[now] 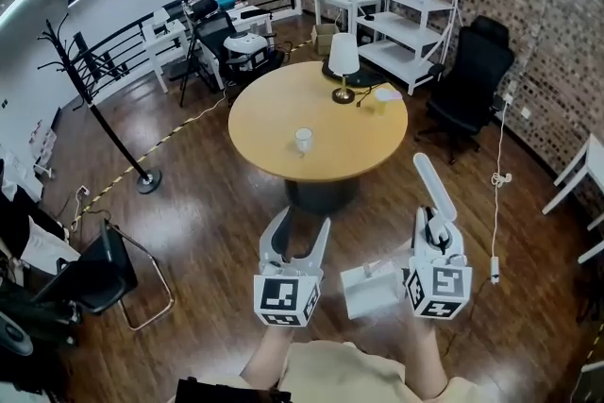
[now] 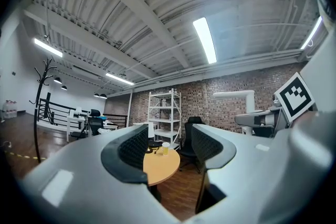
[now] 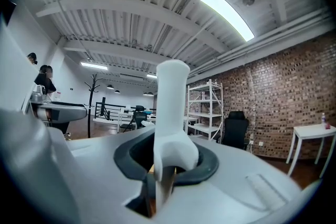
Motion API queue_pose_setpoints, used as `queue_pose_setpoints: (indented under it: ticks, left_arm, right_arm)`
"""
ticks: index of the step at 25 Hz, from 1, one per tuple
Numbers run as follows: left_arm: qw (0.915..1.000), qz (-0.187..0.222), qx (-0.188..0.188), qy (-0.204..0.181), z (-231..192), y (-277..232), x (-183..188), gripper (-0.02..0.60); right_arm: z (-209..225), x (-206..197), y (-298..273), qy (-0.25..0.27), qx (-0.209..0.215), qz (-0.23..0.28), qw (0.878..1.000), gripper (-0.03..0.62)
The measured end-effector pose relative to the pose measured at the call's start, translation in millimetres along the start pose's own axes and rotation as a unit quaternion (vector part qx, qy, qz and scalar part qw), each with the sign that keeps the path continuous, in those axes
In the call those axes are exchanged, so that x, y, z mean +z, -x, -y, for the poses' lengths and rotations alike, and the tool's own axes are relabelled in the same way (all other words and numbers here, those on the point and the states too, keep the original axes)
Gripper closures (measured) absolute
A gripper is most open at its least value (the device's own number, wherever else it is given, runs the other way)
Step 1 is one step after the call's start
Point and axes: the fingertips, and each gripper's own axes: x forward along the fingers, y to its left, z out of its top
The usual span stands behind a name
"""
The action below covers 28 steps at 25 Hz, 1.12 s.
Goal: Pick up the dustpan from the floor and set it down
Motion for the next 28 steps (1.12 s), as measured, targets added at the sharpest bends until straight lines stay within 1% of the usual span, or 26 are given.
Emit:
queue_pose_setpoints:
  ticks: [5,13,16,22,28]
  left_arm:
    - [1.0000,0.001,-0.008,0.001,12.7,0.1,3.7,0.333]
    - [0.9997,-0.005,-0.023,0.002,25.6,2.0,1.3,0.333]
    - [0.9994,-0.007,-0.033,-0.004,35.1,-3.0,0.8,0.333]
    - [0.9976,-0.019,-0.066,-0.005,60.6,-9.7,-8.5,0.333]
    - [0.9922,-0.039,-0.118,-0.006,105.3,-25.7,-26.4,0.333]
  right_arm:
    - [-3.7,1.5,8.8,-0.001,0.012,0.004,1.000,0.537]
    - [0.4,-6.1,22.7,-0.005,0.007,0.001,1.000,0.537]
    - [4.2,-10.8,26.0,-0.007,0.005,-0.005,1.000,0.537]
    - [9.7,-17.2,43.9,-0.006,-0.007,-0.011,1.000,0.537]
    - [44.0,-35.8,65.5,-0.017,-0.043,-0.028,0.999,0.537]
